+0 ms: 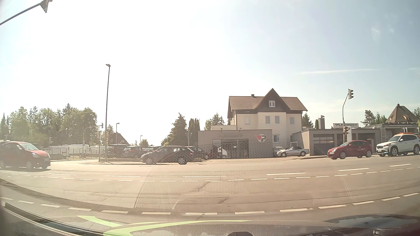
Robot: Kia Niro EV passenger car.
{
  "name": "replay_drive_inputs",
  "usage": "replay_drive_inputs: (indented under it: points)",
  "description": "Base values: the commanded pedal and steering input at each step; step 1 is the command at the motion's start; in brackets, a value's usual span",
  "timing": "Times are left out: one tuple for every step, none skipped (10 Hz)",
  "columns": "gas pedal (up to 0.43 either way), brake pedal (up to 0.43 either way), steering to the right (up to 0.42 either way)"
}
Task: Follow the waypoints while adhering to traffic rules and regulations
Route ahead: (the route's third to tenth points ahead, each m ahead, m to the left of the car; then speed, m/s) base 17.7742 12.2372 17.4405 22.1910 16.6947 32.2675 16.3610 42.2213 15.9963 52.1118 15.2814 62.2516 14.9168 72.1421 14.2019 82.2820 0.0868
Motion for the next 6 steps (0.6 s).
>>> replay_drive_inputs:
  points:
    - [0.0,0.287,-0.002]
    - [0.0,0.299,-0.002]
    - [0.0,0.311,-0.002]
    - [0.0,0.311,-0.002]
    - [0.0,0.311,-0.002]
    - [0.0,0.311,-0.002]
